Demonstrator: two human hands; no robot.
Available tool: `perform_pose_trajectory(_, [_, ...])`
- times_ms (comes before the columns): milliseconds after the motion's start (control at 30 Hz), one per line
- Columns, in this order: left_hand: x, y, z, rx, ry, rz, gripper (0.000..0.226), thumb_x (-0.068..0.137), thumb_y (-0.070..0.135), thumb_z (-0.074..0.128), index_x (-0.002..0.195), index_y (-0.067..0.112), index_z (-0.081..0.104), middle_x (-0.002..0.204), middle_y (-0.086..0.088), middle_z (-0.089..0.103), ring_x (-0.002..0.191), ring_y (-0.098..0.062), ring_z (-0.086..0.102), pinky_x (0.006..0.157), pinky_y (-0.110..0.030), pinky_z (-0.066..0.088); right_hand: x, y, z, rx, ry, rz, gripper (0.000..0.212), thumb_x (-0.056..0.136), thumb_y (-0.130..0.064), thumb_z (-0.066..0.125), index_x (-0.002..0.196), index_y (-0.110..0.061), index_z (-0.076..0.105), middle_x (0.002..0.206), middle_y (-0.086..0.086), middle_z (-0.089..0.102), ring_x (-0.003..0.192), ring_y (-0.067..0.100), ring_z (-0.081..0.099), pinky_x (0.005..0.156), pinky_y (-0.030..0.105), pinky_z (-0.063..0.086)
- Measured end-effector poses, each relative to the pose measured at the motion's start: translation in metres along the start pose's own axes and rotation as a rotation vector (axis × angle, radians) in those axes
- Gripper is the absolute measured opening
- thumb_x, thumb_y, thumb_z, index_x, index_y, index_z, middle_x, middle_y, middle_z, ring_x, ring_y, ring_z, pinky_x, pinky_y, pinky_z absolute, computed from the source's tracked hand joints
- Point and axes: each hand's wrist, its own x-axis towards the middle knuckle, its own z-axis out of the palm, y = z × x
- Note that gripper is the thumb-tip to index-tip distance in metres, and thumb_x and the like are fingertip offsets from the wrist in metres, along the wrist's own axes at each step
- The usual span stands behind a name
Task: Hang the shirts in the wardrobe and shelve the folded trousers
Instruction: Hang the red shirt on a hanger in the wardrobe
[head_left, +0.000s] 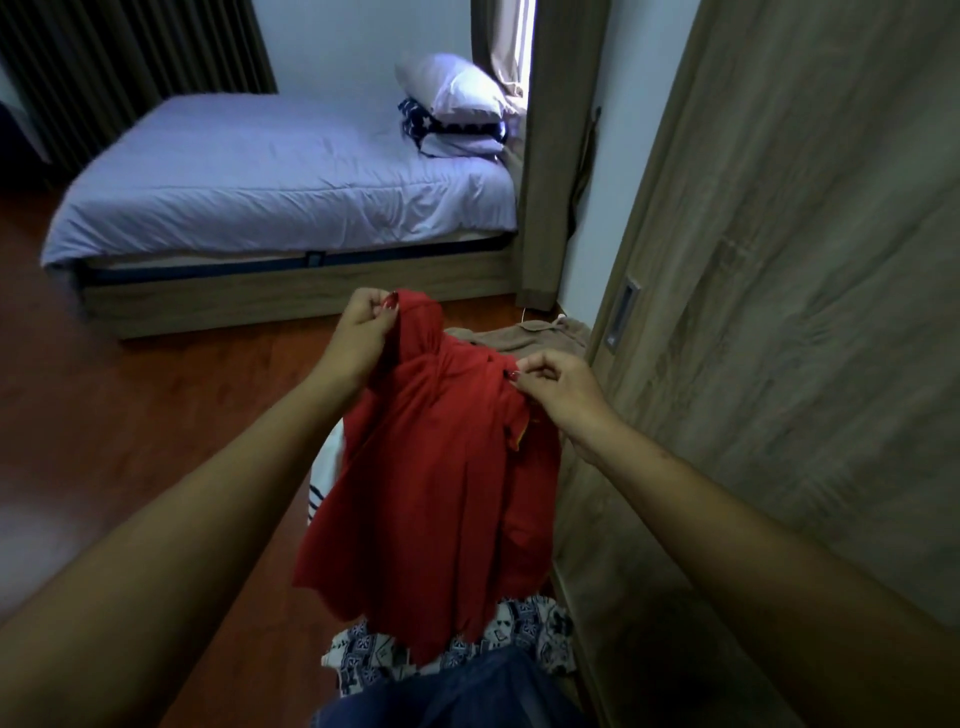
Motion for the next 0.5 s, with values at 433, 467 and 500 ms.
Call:
perform_pose_trajectory(433, [-0.118,0.197,0.097,-0.29,-0.654,0.416,0.016,0.09,0.011,0.05,0.105,0.005,0.052,0.094,-0.016,0.054,0.081,-0.024,0.049,0.067,-0.024,0.039,-0.145,-0.069,-0.134,-0.005,0.118,-0.263,0.018,0.085,-0.015,0.066,0.102,-0.009,0.061,0.091,-0.003,0.064,0.081,0.006,0.059,0.068,0.017,0.049])
perform_pose_trajectory(467, [-0.126,0.205,0.104,-0.242,-0.68,0.446,0.01,0.088,0.013,0.051,0.097,0.01,0.053,0.085,-0.009,0.056,0.072,-0.016,0.049,0.062,-0.02,0.037,-0.154,-0.08,-0.14,0.021,0.135,-0.299,0.026,0.084,-0.018,0.067,0.108,-0.011,0.059,0.1,-0.001,0.065,0.088,0.008,0.059,0.072,0.018,0.05])
perform_pose_trajectory(500, [-0.142,0.217,0.118,-0.203,-0.724,0.495,0.004,0.089,0.013,0.051,0.091,0.015,0.053,0.075,0.003,0.056,0.063,-0.005,0.047,0.055,-0.014,0.035,-0.17,-0.091,-0.152,0.014,0.173,-0.342,0.034,0.083,-0.022,0.067,0.114,-0.014,0.057,0.109,0.001,0.064,0.096,0.01,0.058,0.078,0.019,0.051])
